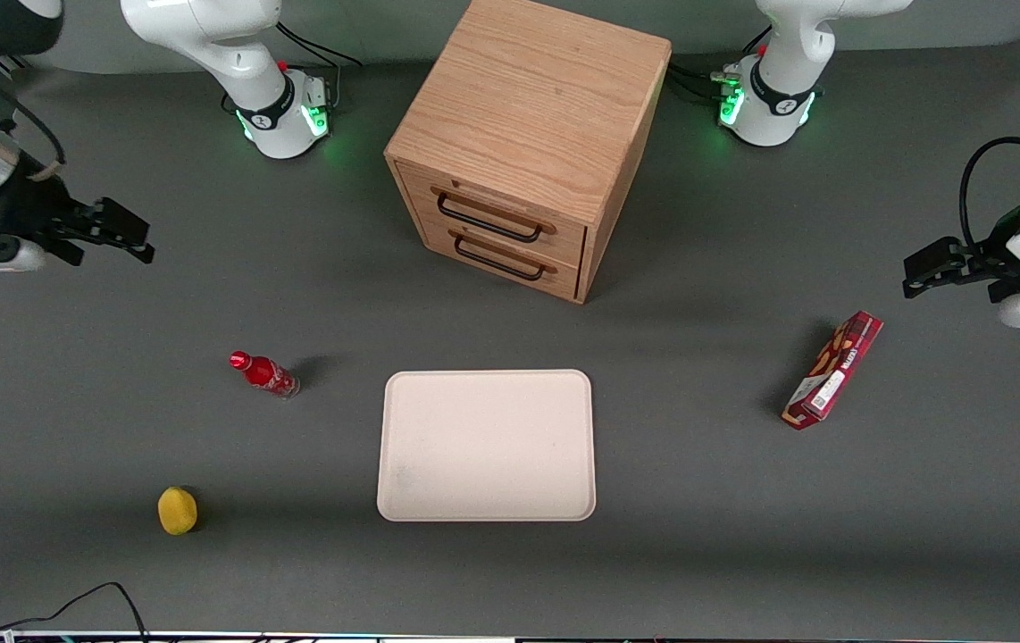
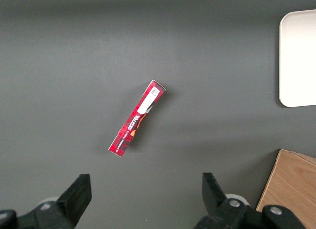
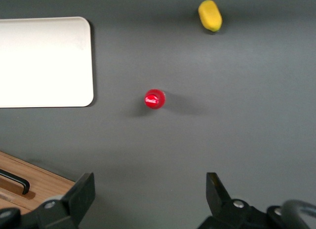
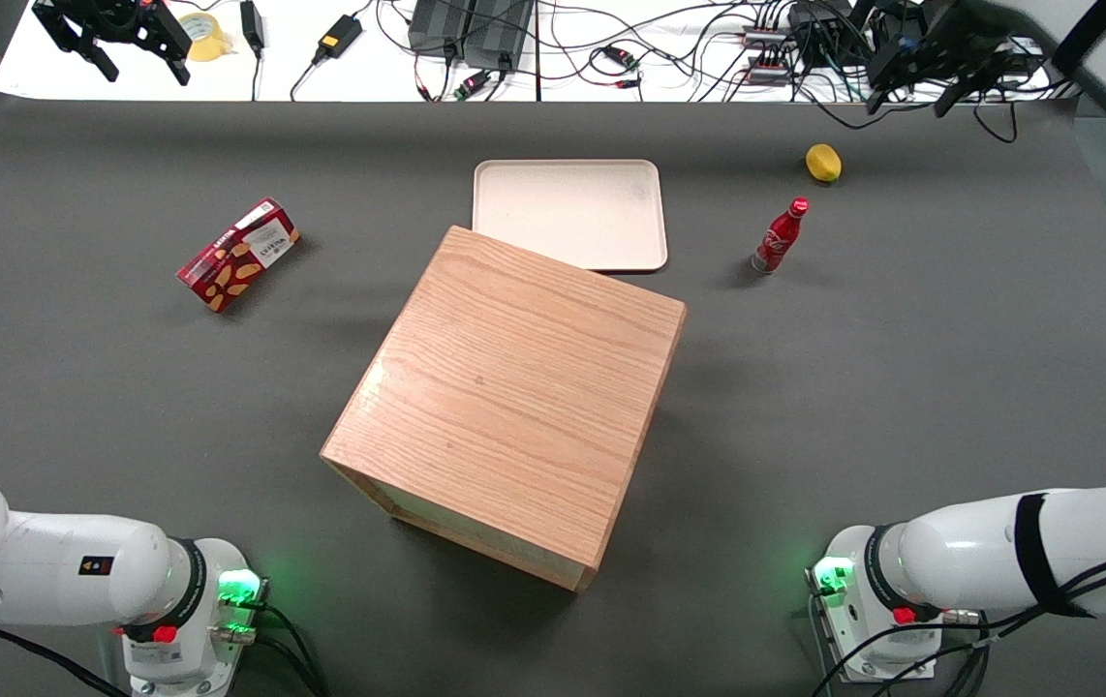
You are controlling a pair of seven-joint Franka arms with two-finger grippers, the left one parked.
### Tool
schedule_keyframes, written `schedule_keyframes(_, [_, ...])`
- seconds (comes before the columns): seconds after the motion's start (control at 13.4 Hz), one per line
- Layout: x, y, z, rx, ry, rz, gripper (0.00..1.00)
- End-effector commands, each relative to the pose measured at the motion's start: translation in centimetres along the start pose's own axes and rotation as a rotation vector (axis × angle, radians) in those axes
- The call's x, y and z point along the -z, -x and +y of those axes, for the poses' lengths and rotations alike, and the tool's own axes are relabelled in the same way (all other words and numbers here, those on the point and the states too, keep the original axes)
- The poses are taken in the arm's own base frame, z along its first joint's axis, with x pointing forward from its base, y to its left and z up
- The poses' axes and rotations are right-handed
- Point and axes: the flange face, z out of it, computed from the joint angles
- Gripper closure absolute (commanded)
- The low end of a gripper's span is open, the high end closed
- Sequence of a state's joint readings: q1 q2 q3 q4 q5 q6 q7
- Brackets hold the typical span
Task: Place coke bottle on tray
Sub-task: 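Move the right gripper down to the red bottle lying on the table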
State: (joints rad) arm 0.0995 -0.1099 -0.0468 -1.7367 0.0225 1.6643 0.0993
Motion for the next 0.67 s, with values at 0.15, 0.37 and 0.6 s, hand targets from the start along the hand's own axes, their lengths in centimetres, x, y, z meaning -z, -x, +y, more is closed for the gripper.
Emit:
schedule_keyframes(0.15, [0.7, -2.4, -0.2, 0.026, -0.003, -0.034, 0.00])
schedule_keyframes(0.37, [-1.8, -2.7, 0.0, 0.033, -0.008, -0.080, 0.00])
schedule_keyframes(0.6, [-8.8, -3.7, 0.0, 0.030, -0.004, -0.124, 0.00])
